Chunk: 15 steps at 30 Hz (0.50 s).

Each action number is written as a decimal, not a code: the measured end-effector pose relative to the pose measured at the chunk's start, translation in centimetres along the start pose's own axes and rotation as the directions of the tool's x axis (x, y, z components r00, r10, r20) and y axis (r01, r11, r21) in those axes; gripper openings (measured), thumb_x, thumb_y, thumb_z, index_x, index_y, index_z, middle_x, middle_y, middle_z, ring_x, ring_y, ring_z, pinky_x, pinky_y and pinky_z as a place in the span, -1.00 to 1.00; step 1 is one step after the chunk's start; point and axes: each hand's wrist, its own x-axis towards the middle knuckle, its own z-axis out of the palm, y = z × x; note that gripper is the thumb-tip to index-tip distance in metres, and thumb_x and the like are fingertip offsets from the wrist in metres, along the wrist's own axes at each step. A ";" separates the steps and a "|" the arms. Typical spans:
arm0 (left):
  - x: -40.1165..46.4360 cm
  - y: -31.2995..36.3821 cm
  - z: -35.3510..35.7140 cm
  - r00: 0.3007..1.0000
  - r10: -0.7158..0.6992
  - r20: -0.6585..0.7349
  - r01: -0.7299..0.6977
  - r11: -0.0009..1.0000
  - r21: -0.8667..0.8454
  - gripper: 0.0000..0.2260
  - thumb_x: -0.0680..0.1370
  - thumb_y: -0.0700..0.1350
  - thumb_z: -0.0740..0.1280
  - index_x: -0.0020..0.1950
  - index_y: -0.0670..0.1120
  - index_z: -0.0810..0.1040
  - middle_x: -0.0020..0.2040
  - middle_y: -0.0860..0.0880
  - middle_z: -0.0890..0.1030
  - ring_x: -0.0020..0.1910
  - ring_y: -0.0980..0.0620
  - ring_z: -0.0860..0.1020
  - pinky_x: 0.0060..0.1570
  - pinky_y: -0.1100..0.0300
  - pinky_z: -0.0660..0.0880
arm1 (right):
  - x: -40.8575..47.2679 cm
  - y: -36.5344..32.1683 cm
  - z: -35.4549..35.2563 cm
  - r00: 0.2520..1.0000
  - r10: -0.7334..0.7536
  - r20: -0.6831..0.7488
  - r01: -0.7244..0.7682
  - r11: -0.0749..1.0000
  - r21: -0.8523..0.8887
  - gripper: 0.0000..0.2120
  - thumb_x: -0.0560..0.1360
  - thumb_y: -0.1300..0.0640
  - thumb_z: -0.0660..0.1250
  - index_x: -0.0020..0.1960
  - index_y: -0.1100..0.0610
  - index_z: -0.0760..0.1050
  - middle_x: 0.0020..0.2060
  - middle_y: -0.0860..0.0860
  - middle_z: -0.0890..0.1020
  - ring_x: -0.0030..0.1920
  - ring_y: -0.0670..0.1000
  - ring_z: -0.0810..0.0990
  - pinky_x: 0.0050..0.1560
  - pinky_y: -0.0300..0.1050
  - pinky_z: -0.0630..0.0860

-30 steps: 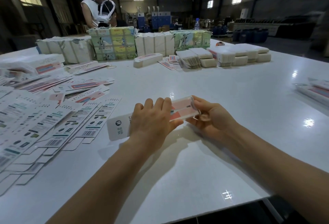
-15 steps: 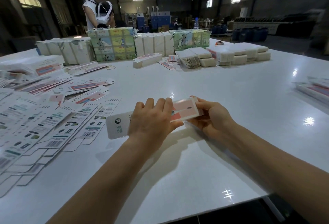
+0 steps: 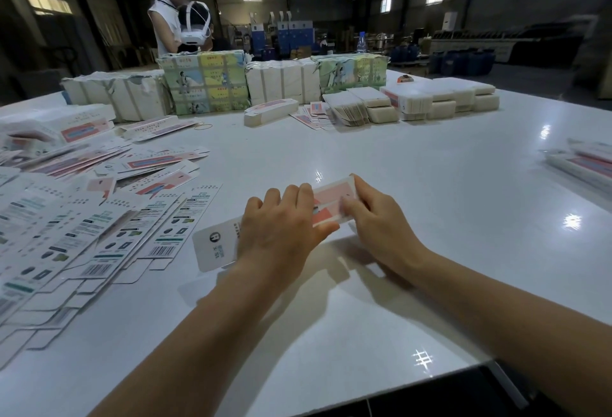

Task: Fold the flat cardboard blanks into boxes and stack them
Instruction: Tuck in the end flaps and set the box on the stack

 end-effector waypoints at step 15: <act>0.1 -0.9 -0.4 0.996 0.074 0.047 -0.066 0.985 -0.162 -0.22 0.43 0.35 -0.19 0.27 -0.16 0.46 0.02 -0.09 0.60 -0.06 -0.14 0.56 -0.14 0.05 0.43 | 1.0 0.6 -1.5 0.953 -0.114 0.280 0.164 0.973 -0.164 -0.22 0.44 0.08 0.29 0.51 -0.10 -0.08 0.50 -0.15 0.06 0.49 -0.14 0.03 0.46 -0.23 0.05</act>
